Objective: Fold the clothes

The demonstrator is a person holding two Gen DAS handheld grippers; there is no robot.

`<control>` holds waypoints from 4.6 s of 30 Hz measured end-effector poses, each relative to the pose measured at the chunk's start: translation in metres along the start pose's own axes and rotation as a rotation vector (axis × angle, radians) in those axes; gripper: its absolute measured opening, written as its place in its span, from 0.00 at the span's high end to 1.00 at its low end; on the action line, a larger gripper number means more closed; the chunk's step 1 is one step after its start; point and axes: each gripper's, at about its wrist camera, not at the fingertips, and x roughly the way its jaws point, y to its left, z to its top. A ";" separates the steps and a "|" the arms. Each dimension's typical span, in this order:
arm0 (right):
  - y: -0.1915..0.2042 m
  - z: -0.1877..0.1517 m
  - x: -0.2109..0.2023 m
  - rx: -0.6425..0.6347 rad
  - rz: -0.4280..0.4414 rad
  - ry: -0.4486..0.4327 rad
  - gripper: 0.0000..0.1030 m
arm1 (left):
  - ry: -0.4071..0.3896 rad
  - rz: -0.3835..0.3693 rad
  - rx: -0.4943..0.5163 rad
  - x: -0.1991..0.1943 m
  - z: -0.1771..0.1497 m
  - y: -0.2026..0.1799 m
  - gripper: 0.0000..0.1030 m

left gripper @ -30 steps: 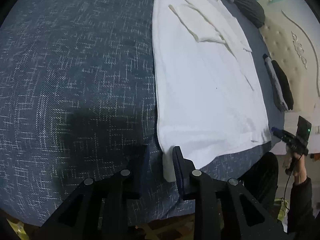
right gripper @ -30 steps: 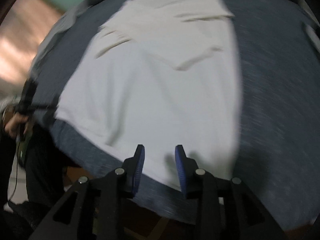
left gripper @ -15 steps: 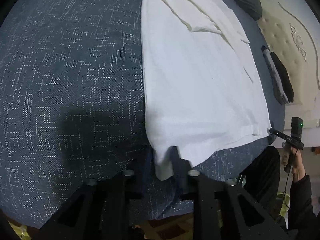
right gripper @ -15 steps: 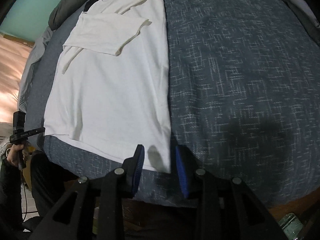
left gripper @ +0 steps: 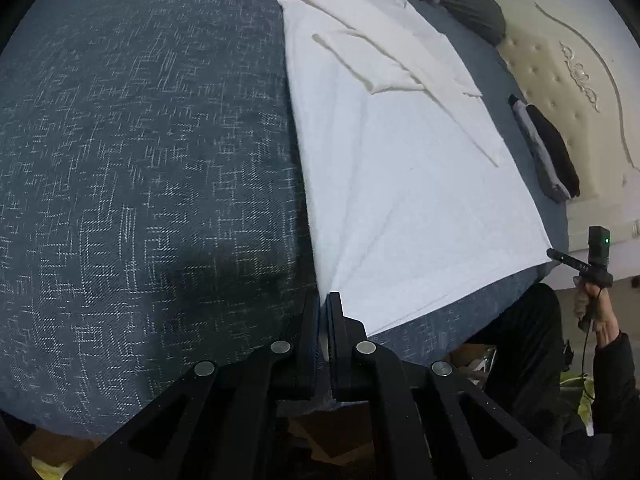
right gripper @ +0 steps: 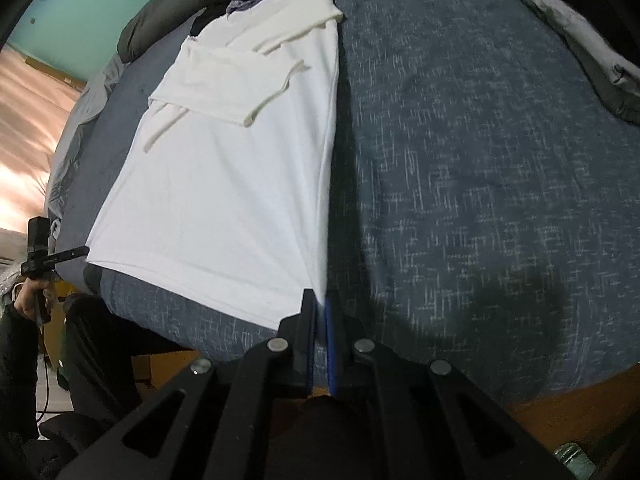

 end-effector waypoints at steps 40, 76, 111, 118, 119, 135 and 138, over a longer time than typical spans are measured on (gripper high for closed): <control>0.005 0.332 -0.027 0.095 0.192 -0.293 0.96 | -0.303 -0.068 -0.069 -0.036 0.327 -0.015 0.97; -0.053 0.557 0.130 0.181 0.012 -0.350 0.82 | -0.440 -0.066 -0.239 0.088 0.542 0.067 0.81; 0.014 0.577 0.163 -0.172 -0.294 -0.367 0.67 | -0.416 0.144 0.018 0.118 0.556 0.025 0.70; -0.040 0.548 0.150 -0.004 -0.178 -0.320 0.65 | -0.340 0.100 -0.016 0.123 0.516 0.045 0.70; -0.044 0.544 0.148 0.013 -0.160 -0.318 0.65 | -0.330 0.101 -0.015 0.123 0.510 0.046 0.70; -0.011 0.410 0.102 0.181 0.064 -0.245 0.62 | -0.231 0.005 -0.055 0.081 0.383 0.050 0.55; -0.008 0.374 0.096 0.186 0.112 -0.210 0.54 | -0.214 -0.016 -0.069 0.074 0.347 0.053 0.55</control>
